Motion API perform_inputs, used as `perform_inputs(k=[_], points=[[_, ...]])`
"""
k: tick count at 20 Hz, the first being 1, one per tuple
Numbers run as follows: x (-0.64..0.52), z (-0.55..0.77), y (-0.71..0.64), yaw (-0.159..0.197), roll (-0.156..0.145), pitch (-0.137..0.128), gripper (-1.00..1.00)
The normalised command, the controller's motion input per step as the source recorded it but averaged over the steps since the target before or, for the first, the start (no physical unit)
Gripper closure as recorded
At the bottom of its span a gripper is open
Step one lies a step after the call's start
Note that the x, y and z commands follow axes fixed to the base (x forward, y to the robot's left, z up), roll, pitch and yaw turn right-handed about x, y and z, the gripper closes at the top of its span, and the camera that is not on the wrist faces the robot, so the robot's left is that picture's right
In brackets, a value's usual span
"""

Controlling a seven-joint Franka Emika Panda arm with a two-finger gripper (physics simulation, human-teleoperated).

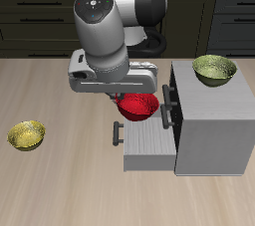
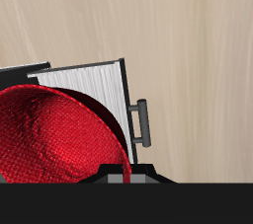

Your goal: Place the red bowl in the bottom drawer of the white cabinet

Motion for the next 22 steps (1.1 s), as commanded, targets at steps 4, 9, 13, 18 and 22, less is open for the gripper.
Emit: perform_inputs(k=[4,9,13,18,22], points=[[0.11,-0.07,0.39,-0.005,0.044,0.019,1.0],[0.11,-0.14,0.15,0.021,0.003,0.026,1.0],[0.12,-0.14,-0.07,0.015,-0.026,0.03,1.0],[0.07,-0.14,-0.05,0.021,-0.008,0.017,1.0],[0.07,-0.37,-0.03,0.025,-0.019,0.063,1.0]])
